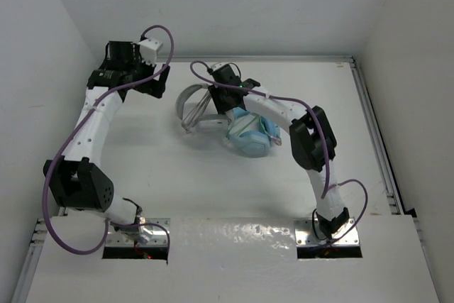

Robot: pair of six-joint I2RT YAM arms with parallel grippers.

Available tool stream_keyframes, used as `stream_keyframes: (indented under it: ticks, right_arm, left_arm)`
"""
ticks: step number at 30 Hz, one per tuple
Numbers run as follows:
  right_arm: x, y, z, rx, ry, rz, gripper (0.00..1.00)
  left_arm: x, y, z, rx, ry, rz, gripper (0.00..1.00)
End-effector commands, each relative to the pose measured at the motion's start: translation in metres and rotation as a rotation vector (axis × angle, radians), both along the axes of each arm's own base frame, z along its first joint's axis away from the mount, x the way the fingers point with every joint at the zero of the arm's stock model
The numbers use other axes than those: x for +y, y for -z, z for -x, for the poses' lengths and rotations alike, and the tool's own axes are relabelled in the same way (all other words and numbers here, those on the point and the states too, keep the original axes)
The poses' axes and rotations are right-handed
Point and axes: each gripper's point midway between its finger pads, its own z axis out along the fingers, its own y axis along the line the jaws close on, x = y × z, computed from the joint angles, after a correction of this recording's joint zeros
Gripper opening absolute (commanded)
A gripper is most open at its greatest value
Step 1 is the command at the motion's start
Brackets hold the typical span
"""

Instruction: Wrap the headphones

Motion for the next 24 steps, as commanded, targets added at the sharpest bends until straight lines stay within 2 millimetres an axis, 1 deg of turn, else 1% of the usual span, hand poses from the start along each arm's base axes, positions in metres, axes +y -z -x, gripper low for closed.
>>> stream_keyframes:
  ticks: [1,4,8,10,13,17,19,23,24]
  right_arm:
    - [0.016,-0.041,-0.009,-0.084,-0.019,-0.05,0.0]
    - [0.025,-0.043,-0.002,-0.078,-0.05,-0.051,0.0]
    - [0.034,-0.053,0.008,-0.077,-0.085,-0.055,0.0]
    - [0.039,-0.051,0.013,-0.059,-0.1,-0.064,0.0]
    - [0.04,-0.046,0.02,-0.038,-0.113,-0.04,0.0]
    - [0.043,-0.048,0.03,-0.035,-0.13,-0.004,0.0]
    - [0.046,-0.042,0.035,-0.025,-0.139,0.003,0.0]
    - [0.05,-0.025,0.045,0.022,-0.147,0.005,0.0]
    - [0.055,-0.022,0.05,0.032,-0.156,0.001,0.0]
  left_arm:
    - [0.004,-0.025,-0.001,-0.085,0.002,0.005,1.0]
    - [0.003,-0.025,-0.001,-0.086,0.003,0.007,1.0]
    - [0.003,-0.027,-0.002,-0.091,0.004,0.007,1.0]
    - [0.003,-0.028,-0.001,-0.09,0.004,0.007,1.0]
    - [0.004,-0.028,0.0,-0.09,0.002,0.005,1.0]
    - [0.005,-0.028,0.0,-0.09,0.002,0.003,1.0]
    - [0.006,-0.03,0.0,-0.092,0.0,0.003,1.0]
    - [0.006,-0.031,0.002,-0.095,0.001,0.003,1.0]
    - [0.006,-0.03,0.002,-0.094,0.002,0.001,1.0]
